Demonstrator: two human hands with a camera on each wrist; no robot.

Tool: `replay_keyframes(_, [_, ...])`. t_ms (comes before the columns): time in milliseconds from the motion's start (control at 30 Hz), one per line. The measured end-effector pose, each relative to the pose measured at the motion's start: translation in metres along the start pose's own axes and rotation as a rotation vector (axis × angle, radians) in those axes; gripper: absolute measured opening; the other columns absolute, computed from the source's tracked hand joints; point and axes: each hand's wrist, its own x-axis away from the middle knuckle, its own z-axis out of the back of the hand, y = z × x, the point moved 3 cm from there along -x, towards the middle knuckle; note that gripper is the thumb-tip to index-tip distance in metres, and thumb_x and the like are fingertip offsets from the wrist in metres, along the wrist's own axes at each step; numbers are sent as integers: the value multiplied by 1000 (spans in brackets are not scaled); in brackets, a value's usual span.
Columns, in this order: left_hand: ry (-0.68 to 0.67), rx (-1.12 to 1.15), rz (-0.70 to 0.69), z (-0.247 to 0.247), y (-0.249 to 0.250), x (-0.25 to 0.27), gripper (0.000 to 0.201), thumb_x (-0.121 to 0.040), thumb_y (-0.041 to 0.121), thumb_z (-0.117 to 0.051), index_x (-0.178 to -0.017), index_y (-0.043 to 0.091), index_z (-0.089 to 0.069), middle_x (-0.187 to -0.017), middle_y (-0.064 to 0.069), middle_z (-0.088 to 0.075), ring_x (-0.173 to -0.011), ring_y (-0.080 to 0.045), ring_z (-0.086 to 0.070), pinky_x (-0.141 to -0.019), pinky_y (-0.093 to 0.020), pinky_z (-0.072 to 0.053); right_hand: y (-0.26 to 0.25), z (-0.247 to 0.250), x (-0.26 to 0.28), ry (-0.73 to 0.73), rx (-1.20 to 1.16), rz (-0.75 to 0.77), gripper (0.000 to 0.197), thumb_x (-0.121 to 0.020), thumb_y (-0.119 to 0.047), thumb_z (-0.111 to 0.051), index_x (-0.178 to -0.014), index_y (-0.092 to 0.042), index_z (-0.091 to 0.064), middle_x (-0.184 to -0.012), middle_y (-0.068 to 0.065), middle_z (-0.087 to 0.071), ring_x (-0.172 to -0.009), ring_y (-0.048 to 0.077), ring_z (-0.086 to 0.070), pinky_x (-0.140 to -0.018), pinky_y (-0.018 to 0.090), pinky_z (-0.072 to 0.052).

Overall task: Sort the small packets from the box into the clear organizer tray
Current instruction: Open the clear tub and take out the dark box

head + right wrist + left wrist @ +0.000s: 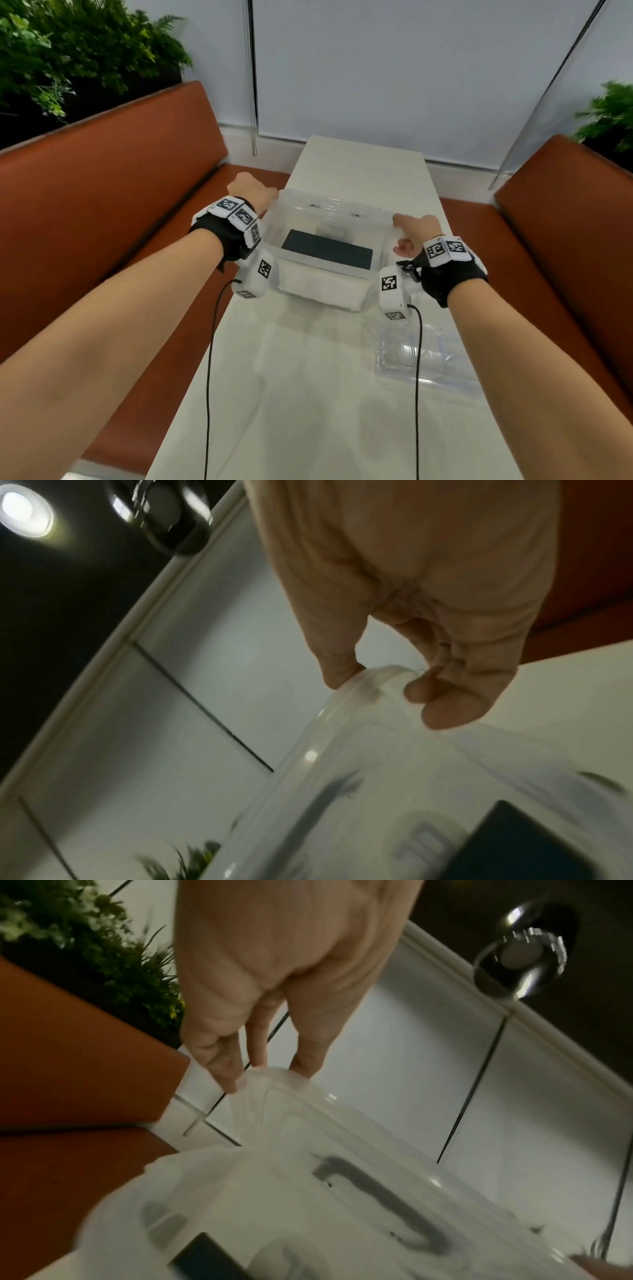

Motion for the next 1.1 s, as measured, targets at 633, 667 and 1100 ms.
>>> replay_keyframes(633, [-474,1150,-56,-89,136,108,30,-97,2,-50,-124,-11,-46,-115,-30,-63,-76,-26,-64,-64,-30,-59,-55,124,37,-82,-422,382,51,-91,-6,-59,-133,-16,-30,-105,11,-57,-82,27,-69,-68,38,-60])
replay_keyframes(667, [-486,1108,-83,-95,141,107,17,-96,1,-48,-109,-8,-53,-101,-26,-68,-68,-23,-64,-67,-32,-59,-52,146,29,-23,-265,388,49,-91,-14,-61,-133,-16,-34,-108,10,-57,-86,26,-69,-66,35,-60])
replay_keyframes(1100, [-604,589,-188,-189,202,108,12,-93,13,-61,-103,7,-61,-90,-3,-73,-79,-15,-71,-75,-32,-56,-11,290,-70,-302,-62,244,34,-92,-4,-54,-124,4,-58,-121,18,-63,-101,33,-60,-83,37,-53])
